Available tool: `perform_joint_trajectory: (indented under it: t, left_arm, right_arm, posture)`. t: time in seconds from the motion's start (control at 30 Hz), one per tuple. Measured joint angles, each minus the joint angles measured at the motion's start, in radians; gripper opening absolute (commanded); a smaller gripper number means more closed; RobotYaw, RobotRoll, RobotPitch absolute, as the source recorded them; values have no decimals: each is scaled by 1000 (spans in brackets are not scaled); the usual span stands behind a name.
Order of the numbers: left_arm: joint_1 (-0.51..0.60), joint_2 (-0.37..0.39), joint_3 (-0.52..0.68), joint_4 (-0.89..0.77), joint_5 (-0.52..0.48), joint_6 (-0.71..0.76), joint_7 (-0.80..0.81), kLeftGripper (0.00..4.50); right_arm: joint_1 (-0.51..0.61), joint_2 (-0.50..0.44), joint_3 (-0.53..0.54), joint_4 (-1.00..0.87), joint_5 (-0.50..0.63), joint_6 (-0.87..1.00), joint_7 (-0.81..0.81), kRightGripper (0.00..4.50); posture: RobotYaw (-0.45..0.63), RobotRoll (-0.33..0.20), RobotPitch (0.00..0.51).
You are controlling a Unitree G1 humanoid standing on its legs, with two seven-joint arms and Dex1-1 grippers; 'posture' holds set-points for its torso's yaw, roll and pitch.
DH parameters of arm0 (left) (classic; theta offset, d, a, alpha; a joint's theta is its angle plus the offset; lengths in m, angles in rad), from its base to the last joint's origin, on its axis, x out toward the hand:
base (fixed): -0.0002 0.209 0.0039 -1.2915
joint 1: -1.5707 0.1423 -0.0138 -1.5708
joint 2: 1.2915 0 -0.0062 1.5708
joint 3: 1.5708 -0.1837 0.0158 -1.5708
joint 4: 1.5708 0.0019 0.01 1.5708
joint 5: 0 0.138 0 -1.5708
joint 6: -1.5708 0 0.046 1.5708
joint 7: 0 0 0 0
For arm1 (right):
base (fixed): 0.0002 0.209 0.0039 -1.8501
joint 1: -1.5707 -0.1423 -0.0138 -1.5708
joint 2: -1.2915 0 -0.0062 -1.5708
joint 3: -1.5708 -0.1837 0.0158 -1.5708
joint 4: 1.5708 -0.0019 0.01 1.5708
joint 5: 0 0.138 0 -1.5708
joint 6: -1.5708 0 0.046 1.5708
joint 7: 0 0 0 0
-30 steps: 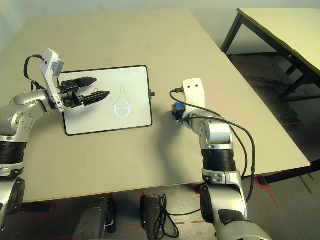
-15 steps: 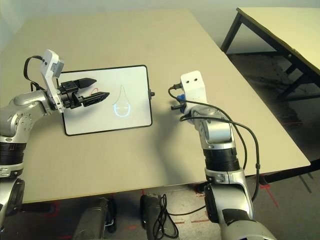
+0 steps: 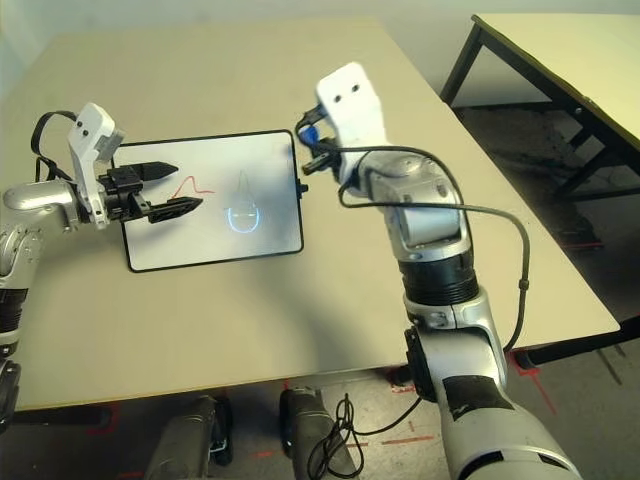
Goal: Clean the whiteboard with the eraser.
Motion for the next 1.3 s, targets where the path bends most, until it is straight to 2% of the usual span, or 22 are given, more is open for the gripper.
perform_joint_trajectory:
  t: [0.47,0.77,1.0,1.3]
  left_arm:
    - [0,3,-1,-52,-17,68,-3,4500]
    - [14,20,-1,-64,-20,78,-4,4500]
    - [40,21,-1,-71,-23,93,5,4500]
    - [49,21,0,-84,-27,101,8,4500]
  right_arm:
    - [-75,88,97,119,-61,-95,30,1]
    - [-59,125,146,145,-92,-99,56,1]
    - [3,140,207,34,-87,4,103,1]
    - [-39,141,198,121,-100,-53,95,1]
  posture:
    - [49,0,161]
    - [53,0,167]
    - [54,0,173]
    - [58,0,175]
